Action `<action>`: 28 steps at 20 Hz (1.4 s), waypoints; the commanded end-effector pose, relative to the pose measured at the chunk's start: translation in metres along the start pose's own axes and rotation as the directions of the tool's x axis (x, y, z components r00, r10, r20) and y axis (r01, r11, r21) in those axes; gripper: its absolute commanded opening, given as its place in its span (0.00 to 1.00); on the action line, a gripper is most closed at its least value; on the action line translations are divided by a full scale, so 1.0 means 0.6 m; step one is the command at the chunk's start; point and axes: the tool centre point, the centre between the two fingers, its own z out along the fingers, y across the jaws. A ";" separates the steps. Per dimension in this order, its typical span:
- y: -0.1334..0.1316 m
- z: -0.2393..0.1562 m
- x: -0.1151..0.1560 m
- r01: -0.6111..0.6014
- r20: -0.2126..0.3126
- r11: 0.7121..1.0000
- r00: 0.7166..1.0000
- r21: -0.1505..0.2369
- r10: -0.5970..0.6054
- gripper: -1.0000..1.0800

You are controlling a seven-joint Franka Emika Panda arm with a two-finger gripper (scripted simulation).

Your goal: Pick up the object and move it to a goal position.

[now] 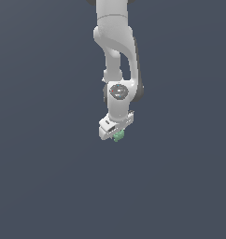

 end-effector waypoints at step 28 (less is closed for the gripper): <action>-0.068 -0.221 -0.015 0.001 0.001 1.000 1.000 -0.001 -0.001 0.00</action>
